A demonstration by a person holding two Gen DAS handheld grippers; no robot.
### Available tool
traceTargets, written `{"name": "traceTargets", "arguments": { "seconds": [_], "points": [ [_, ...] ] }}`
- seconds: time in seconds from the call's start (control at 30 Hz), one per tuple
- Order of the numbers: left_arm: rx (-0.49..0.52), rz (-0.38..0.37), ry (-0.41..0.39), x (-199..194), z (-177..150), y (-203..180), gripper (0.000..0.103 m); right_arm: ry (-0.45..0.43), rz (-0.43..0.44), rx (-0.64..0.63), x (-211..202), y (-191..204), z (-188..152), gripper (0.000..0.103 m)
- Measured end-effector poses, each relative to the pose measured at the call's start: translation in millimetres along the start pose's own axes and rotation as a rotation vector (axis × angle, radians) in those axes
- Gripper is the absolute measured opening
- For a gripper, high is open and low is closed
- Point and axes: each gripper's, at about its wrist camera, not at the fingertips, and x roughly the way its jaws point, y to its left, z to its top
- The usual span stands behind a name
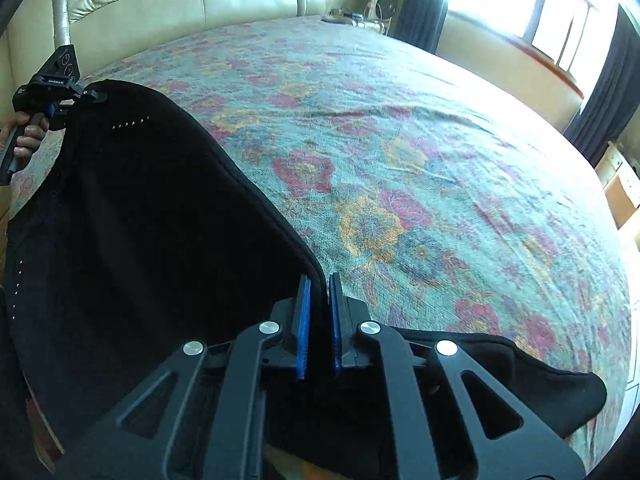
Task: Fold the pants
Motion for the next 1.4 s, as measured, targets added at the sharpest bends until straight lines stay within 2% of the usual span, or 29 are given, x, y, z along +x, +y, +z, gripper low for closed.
{"name": "traceTargets", "arguments": {
  "seconds": [0.1, 0.2, 0.3, 0.37, 0.4, 0.5, 0.53, 0.57, 0.6, 0.67, 0.73, 0.8, 0.97, 1.07, 1.2, 1.4],
  "points": [
    [0.010, -0.064, 0.002, -32.7, -30.1, -11.0, 0.009, -0.060, -0.061, -0.051, -49.2, 32.9, -31.5, 0.008],
    [0.012, -0.073, 0.036, -55.3, -73.1, -17.9, 0.010, -0.069, -0.086, -0.089, -81.8, 67.2, -73.0, 0.008],
    [0.013, -0.024, 0.089, -64.7, -114.1, -10.9, 0.014, -0.035, -0.105, -0.134, -92.2, 100.4, -116.5, 0.007],
    [-0.003, 0.039, 0.141, -66.9, -139.8, -0.4, 0.026, 0.024, -0.079, -0.123, -85.7, 114.0, -142.5, 0.007],
    [-0.017, 0.065, 0.151, -69.1, -151.9, 5.9, 0.028, 0.049, -0.070, -0.114, -80.4, 118.9, -153.6, 0.007],
    [-0.064, 0.125, 0.121, -81.5, -179.8, 17.1, 0.040, 0.091, -0.004, -0.042, -76.5, 122.7, -175.6, 0.015],
    [-0.094, 0.131, 0.104, -86.3, -185.7, 19.0, 0.054, 0.087, 0.015, 0.005, -79.7, 120.0, -178.8, 0.029],
    [-0.139, 0.125, 0.079, -92.2, -190.3, 20.5, 0.062, 0.075, 0.037, 0.059, -84.3, 115.9, -180.8, 0.045],
    [-0.186, 0.099, 0.037, -100.0, -194.3, 21.1, 0.062, 0.049, 0.071, 0.130, -90.4, 110.8, -183.2, 0.050],
    [-0.274, 0.054, -0.061, -118.4, -204.2, 21.5, 0.073, -0.004, 0.162, 0.300, -100.5, 93.2, -181.9, 0.068],
    [-0.319, 0.035, -0.143, -128.8, -211.0, 16.7, 0.074, -0.042, 0.238, 0.464, -103.9, 77.8, -177.7, 0.071],
    [-0.331, 0.039, -0.176, -128.0, -215.6, 8.9, 0.075, -0.069, 0.307, 0.615, -100.5, 62.1, -179.6, 0.073],
    [-0.364, 0.104, -0.174, -98.6, -218.7, -1.3, 0.077, -0.081, 0.375, 0.830, -86.5, 44.9, -182.1, 0.073],
    [-0.403, 0.126, -0.188, -91.9, -231.9, -1.9, 0.077, -0.093, 0.400, 0.881, -86.9, 41.7, -188.9, 0.079],
    [-0.453, 0.154, -0.205, -88.6, -252.0, -5.2, 0.077, -0.093, 0.391, 0.872, -92.0, 43.4, -188.6, 0.080],
    [-0.474, 0.165, -0.255, -87.2, -240.9, -2.6, 0.077, -0.088, 0.393, 0.884, -90.1, 47.8, -193.9, 0.080]
  ]
}}
